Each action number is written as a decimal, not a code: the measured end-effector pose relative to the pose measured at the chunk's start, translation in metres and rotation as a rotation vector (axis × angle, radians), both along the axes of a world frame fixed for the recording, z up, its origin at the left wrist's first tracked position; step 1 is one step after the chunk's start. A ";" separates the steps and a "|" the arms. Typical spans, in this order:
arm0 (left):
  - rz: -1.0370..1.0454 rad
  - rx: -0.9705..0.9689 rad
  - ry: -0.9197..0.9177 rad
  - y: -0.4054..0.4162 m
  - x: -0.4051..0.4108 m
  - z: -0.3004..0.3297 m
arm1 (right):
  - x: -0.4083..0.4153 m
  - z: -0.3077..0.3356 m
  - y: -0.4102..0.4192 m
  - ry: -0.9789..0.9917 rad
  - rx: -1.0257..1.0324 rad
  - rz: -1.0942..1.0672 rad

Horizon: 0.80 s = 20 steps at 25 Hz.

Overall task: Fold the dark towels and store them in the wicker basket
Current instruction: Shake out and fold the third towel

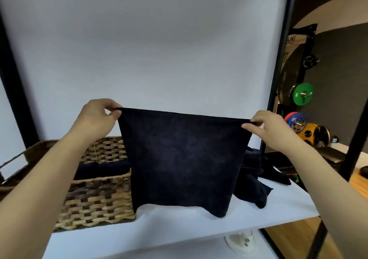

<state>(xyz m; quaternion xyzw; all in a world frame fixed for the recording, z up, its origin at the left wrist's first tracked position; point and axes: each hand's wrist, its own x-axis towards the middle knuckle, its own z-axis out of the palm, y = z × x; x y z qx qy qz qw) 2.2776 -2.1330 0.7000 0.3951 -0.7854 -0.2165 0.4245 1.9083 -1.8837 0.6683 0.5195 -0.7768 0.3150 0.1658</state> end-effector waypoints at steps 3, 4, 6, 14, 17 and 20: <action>-0.072 0.072 0.018 0.006 -0.001 0.002 | 0.005 0.010 0.011 -0.218 -0.171 0.097; -0.107 0.120 0.050 0.009 -0.002 0.004 | 0.006 0.011 0.014 -0.239 -0.189 0.110; -0.155 0.187 0.078 0.013 -0.004 0.009 | 0.001 0.014 0.021 -0.282 -0.117 0.132; -0.131 0.294 -0.215 -0.016 -0.044 0.010 | -0.059 0.017 -0.001 -0.227 0.192 0.074; -0.067 0.356 -0.164 -0.041 -0.078 -0.005 | -0.091 0.009 -0.038 -0.308 0.133 0.043; -0.010 0.282 0.018 -0.049 -0.104 0.005 | -0.105 0.017 -0.070 -0.426 -0.153 0.004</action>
